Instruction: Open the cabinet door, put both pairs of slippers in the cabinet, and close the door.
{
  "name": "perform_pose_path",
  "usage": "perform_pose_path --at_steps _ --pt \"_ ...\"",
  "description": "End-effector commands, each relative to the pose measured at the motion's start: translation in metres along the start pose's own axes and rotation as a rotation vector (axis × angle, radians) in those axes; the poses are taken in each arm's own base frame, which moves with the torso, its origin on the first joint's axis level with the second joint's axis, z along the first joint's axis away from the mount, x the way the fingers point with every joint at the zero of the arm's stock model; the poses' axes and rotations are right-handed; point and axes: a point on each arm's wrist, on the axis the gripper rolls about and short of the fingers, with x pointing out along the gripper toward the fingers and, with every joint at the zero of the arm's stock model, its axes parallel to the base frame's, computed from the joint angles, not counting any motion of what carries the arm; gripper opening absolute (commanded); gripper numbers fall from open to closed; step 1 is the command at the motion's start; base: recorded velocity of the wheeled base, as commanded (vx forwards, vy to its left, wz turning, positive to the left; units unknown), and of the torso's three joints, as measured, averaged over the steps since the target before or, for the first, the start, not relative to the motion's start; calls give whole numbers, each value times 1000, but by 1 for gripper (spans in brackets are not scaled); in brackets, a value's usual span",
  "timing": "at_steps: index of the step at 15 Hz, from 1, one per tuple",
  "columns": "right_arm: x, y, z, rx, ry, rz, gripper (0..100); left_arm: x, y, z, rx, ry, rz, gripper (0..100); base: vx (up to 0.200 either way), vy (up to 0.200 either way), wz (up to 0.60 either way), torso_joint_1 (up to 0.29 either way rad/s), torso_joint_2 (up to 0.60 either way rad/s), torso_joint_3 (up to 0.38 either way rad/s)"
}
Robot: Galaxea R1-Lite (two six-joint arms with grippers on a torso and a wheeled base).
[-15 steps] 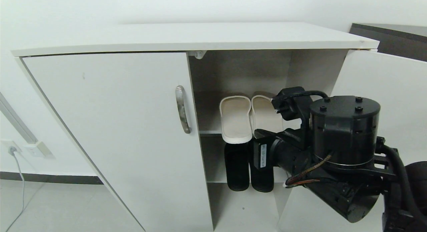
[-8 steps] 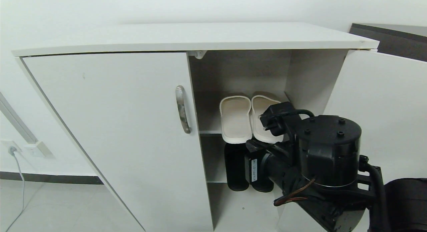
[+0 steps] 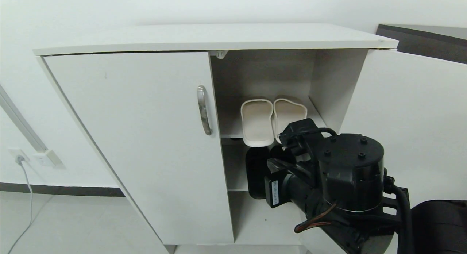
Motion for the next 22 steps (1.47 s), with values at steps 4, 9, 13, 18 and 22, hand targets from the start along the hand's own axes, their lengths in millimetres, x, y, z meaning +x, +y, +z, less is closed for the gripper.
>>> perform_pose_path --at_steps 4,9,13,18,22 --pt "1 -1 -2 -3 6 -4 0 0 0 0 -2 1 1 0 -200 0 0 0 2 -1" --pt "1 -3 -7 -14 20 -7 0 0 0 0 -1 1 1 0 -200 0 0 3 2 0" --pt "2 -11 -13 -41 34 -28 0 0 0 0 -1 1 1 0 -150 0 0 1 5 1" --pt "1 -12 -18 -56 34 -26 0 0 0 0 -2 1 4 0 0 0 0 0 0 0" --pt "2 -12 -19 -70 16 -14 0 0 0 0 -2 1 4 0 0 0 0 0 0 0"
